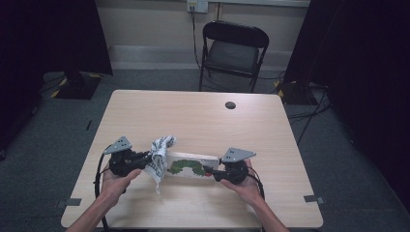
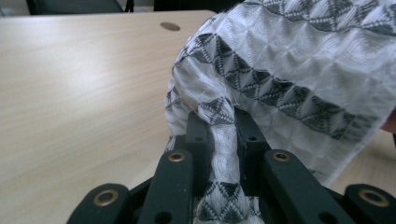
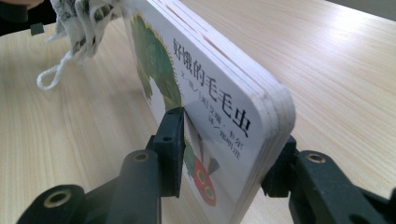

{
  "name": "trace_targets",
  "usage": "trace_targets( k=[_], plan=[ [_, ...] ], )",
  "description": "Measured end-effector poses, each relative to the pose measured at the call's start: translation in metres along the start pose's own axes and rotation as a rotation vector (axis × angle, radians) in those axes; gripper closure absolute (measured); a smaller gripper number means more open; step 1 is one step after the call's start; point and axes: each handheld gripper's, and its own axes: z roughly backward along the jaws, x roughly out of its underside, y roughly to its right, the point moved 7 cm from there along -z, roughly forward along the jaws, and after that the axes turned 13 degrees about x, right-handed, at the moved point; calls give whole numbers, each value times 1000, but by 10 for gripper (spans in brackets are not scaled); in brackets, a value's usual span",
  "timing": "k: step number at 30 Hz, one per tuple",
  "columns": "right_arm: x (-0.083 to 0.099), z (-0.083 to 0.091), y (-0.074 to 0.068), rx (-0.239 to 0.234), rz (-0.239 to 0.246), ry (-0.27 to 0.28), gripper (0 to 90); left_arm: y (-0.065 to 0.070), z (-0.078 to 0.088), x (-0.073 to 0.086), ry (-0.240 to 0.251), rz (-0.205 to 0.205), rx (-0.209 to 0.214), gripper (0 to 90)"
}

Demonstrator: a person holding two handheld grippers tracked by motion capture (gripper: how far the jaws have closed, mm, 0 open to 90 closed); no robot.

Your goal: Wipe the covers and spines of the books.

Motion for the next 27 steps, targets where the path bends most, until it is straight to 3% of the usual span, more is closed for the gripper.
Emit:
trace_targets(
  k=[5, 9, 13, 17, 18, 20, 22, 27],
  plan=[
    [0, 0, 0, -4, 5, 2, 589, -3, -2, 5, -4, 7, 21, 789],
    [0, 0, -1, -9, 10, 4, 588, -5, -4, 14, -45, 8, 20, 790],
    [0, 0, -2, -10, 17, 5, 584, -10, -12, 33, -130, 30, 4, 792],
    [-1, 0, -4, -17, 19, 5, 582, -16, -18, 50, -199, 107, 14, 791],
    [-1, 0, -4, -18, 18, 6, 582, -17, -20, 53, -229, 102, 1, 790],
    [-1, 0, -4, -16, 19, 6, 578, -15, -21, 51, -220, 87, 2, 791],
    [-1, 0, -4, -15, 16, 8, 579, -10, -19, 44, -179, 81, 28, 790],
    [-4, -4, -10, -39, 24, 16, 608, 0, -10, 22, -103, 29, 47, 786]
  ],
)
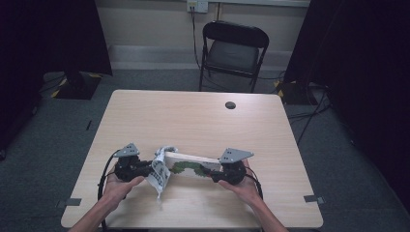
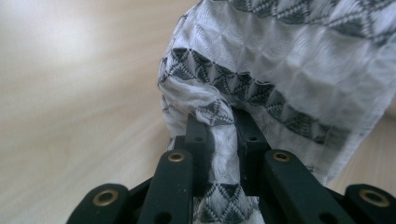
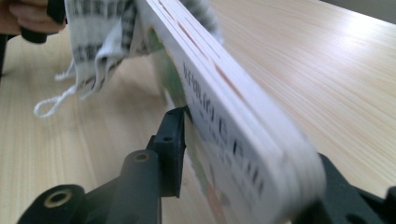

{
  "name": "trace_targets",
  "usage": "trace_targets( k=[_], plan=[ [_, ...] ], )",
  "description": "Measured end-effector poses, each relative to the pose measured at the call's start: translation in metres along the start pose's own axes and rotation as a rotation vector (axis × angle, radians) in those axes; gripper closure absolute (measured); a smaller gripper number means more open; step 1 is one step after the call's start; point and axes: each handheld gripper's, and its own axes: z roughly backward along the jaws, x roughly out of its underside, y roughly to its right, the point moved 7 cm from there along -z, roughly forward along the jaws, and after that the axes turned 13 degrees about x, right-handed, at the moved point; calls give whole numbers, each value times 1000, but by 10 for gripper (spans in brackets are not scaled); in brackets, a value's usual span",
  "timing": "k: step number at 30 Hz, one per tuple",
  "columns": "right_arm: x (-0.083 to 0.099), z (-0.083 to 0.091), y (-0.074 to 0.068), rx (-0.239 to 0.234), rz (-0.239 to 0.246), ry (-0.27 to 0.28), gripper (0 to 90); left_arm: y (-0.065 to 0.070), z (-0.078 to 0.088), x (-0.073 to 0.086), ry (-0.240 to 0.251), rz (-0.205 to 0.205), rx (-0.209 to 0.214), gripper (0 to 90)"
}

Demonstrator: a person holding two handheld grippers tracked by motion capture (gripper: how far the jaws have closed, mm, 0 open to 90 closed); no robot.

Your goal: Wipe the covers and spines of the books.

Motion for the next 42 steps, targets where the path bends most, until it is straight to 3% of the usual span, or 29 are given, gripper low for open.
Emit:
trace_targets(
  k=[6, 13, 24, 32, 35, 42],
  plan=[
    [-2, -7, -11, -30, 26, -12, 657, 4, 5, -17, 59, -30, 16, 781],
    [-1, -7, -9, -51, 8, -20, 700, 3, 2, -14, 56, -18, 19, 774],
    [0, -5, -8, -88, 11, -33, 740, 8, 4, -22, 87, -37, 49, 764],
    [-1, -6, -7, -83, 18, -44, 759, 2, -22, -1, -51, -51, 15, 777],
    [-1, -6, -7, -81, 16, -47, 764, -1, -40, 21, -180, -33, 11, 781],
    [-1, -6, -6, -81, 14, -48, 785, 4, -31, 10, -118, -35, 19, 769]
  ],
)
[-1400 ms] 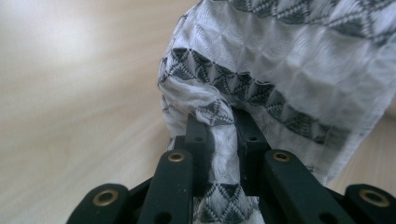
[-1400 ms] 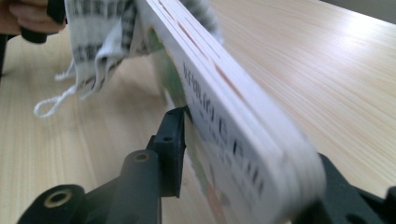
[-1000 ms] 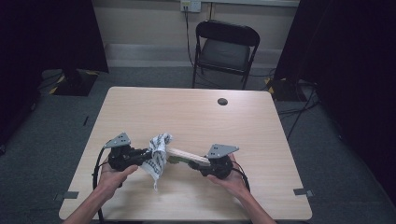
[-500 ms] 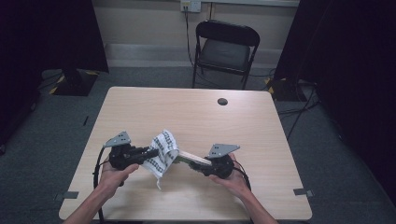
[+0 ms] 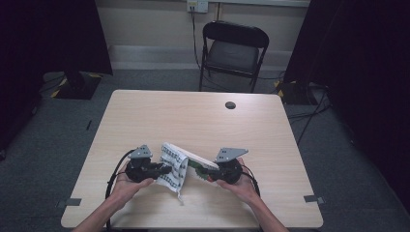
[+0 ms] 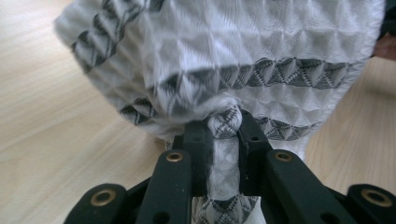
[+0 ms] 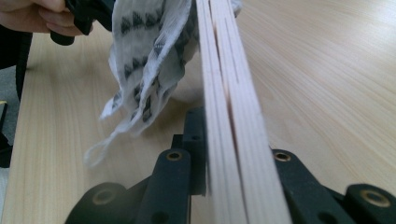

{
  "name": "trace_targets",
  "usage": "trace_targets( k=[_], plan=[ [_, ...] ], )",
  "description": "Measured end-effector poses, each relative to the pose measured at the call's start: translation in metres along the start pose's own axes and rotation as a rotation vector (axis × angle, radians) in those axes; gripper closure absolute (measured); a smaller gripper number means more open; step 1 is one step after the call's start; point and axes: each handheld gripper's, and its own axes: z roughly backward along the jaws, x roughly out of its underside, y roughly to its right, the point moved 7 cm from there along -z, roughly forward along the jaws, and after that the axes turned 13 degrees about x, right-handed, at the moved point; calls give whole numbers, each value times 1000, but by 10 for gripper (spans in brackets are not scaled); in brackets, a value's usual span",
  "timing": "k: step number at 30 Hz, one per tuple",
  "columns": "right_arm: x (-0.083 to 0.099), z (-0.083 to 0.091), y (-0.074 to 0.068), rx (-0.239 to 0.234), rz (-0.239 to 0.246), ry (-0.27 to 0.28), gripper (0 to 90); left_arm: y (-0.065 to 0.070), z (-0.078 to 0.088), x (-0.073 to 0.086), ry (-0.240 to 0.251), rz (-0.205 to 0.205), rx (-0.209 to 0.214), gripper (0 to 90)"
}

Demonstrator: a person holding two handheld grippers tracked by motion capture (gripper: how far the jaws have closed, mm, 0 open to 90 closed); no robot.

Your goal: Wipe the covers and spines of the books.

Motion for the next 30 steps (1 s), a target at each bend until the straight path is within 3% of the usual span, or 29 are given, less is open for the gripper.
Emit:
trace_targets(
  k=[4, 5, 8, 12, 13, 15, 16, 18, 21, 24, 26, 28, 30],
  plan=[
    [0, 0, 0, 1, 2, -2, 790, -3, 10, -4, 44, 15, -23, 693],
    [0, 0, 0, 2, 3, -2, 790, -2, 14, -9, 75, 28, -31, 649],
    [0, 0, 0, -1, 3, -1, 791, -2, 15, -13, 83, 12, -41, 618],
    [0, 0, 0, -1, 4, -2, 791, -4, 16, -16, 86, 22, -69, 573],
    [0, 0, 0, -2, 10, -3, 792, -6, 16, -15, 85, 27, -71, 576],
    [0, 0, -1, 2, 14, -3, 792, -7, 16, -14, 78, 17, -72, 685],
    [0, 0, -1, 2, 14, -3, 792, -8, 17, -14, 77, 19, -68, 685],
    [-1, 0, -2, 3, 24, -3, 793, -8, 20, -15, 84, 19, -67, 803],
    [-1, 0, -4, 1, 33, -4, 793, -11, 29, -18, 125, 31, -87, 826],
    [-1, 1, -8, -12, 50, -4, 794, -20, 43, -20, 171, 55, -136, 833],
    [-1, 1, -10, -16, 56, -3, 794, -24, 46, -19, 175, 68, -148, 833],
    [-2, 0, -13, -26, 65, -3, 794, -29, 47, -16, 191, 82, -130, 833],
    [-2, 0, -15, -33, 69, -4, 794, -27, 42, -14, 169, 66, -100, 833]
  ],
)
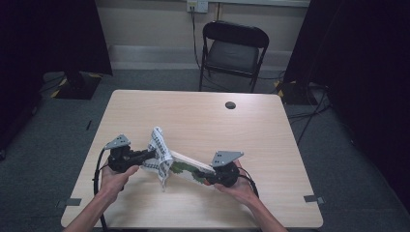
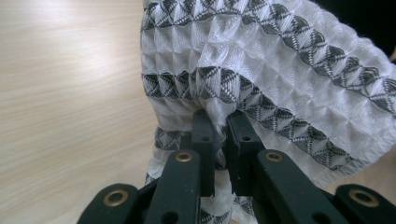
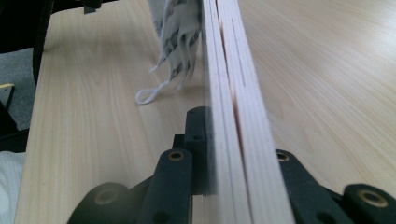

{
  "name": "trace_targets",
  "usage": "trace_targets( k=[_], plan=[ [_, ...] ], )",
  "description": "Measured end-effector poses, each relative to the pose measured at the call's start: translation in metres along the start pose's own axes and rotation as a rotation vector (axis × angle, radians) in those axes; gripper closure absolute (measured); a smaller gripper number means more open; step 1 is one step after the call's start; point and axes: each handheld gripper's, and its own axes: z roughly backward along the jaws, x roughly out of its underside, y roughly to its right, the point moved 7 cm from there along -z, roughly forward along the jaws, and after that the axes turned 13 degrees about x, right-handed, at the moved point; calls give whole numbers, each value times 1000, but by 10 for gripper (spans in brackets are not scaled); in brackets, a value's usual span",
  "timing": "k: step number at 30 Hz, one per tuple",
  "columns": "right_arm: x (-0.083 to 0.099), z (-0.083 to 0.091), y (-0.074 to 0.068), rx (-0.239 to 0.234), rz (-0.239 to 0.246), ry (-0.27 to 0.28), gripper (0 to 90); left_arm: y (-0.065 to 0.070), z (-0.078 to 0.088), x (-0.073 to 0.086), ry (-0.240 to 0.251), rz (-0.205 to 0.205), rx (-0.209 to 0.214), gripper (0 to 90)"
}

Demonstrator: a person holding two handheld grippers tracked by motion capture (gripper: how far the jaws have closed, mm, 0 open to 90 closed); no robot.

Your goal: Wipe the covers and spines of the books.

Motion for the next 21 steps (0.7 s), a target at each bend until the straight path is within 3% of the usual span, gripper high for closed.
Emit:
trace_targets(
  k=[5, 6, 12, 15, 19, 21],
  plan=[
    [-1, -1, -3, -9, 11, 2, 794, 9, -18, 9, -81, -65, -15, 842],
    [-1, 0, -3, -9, 8, 0, 794, 7, -21, 16, -119, -69, -11, 843],
    [0, 1, -3, -10, 11, 1, 794, 2, -29, 32, -198, -46, -4, 844],
    [0, 2, -4, -10, 11, 1, 794, 3, -26, 28, -176, -44, 10, 844],
    [0, 2, -4, -16, 13, 3, 794, 12, -13, 8, -64, -53, 40, 842],
    [0, 1, -4, -20, 11, 4, 794, 16, -9, -3, -23, -63, 25, 841]
  ],
)
